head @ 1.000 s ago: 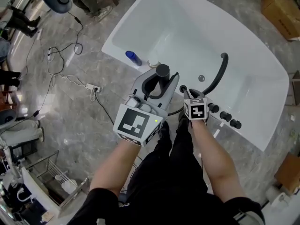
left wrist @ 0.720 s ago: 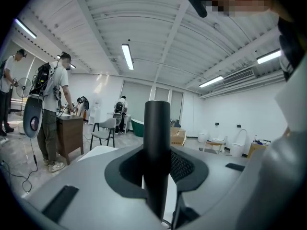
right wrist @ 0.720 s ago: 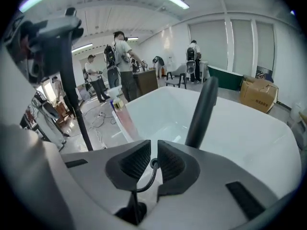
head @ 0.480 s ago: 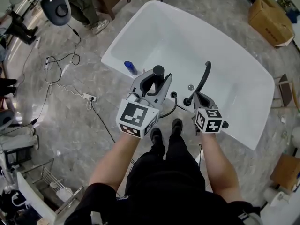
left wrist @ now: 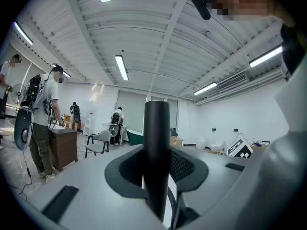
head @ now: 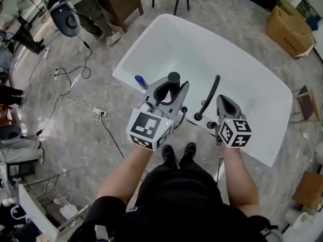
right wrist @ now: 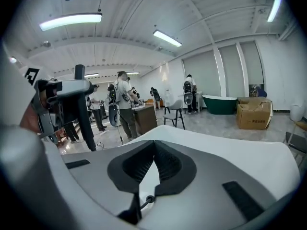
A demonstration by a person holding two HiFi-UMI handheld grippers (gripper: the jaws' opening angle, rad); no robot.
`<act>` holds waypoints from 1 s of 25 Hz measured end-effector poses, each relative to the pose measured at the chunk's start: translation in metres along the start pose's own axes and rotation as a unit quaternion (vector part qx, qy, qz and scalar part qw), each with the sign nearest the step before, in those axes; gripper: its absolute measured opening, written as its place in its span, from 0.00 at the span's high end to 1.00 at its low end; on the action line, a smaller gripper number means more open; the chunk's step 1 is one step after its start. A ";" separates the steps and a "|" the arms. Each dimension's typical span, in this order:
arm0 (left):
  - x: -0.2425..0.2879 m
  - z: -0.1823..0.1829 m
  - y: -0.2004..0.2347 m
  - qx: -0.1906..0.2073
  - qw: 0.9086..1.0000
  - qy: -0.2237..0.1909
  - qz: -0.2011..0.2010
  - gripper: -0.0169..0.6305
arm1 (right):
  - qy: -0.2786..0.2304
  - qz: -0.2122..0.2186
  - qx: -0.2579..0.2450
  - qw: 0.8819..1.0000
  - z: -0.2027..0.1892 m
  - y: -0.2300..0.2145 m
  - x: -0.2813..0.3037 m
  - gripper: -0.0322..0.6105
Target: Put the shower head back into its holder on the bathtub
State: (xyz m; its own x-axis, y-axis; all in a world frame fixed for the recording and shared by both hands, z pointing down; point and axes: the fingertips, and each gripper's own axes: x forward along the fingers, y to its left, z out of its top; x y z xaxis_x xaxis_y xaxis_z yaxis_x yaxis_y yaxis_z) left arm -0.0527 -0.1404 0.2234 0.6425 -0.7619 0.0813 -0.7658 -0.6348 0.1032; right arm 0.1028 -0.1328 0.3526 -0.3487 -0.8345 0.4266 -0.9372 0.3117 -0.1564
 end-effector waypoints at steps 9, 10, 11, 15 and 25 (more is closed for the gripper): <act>0.003 0.044 -0.016 0.025 0.999 -0.030 0.013 0.79 | -0.026 0.008 0.008 1.000 0.024 -0.020 -0.017 0.93; 0.003 0.048 -0.019 0.027 0.999 -0.033 0.015 0.79 | -0.030 0.008 0.008 0.999 0.027 -0.022 -0.020 0.93; 0.003 0.051 -0.022 0.029 0.999 -0.035 0.016 0.79 | -0.034 0.008 0.008 0.999 0.031 -0.026 -0.023 0.93; 0.010 0.058 -0.032 0.033 0.999 -0.032 0.017 0.79 | -0.052 0.007 0.012 0.999 0.047 -0.042 -0.034 0.93; 0.024 0.078 -0.046 0.045 0.999 -0.022 0.015 0.79 | -0.082 0.015 0.029 0.996 0.070 -0.074 -0.043 0.93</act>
State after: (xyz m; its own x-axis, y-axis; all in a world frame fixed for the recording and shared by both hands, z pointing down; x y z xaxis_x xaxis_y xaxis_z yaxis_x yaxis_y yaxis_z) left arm -0.0044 -0.1392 0.1428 0.6187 -0.7846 0.0387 -0.7855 -0.6188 0.0125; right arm 0.1865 -0.1516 0.2839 -0.3678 -0.8896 0.2709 -0.9234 0.3149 -0.2196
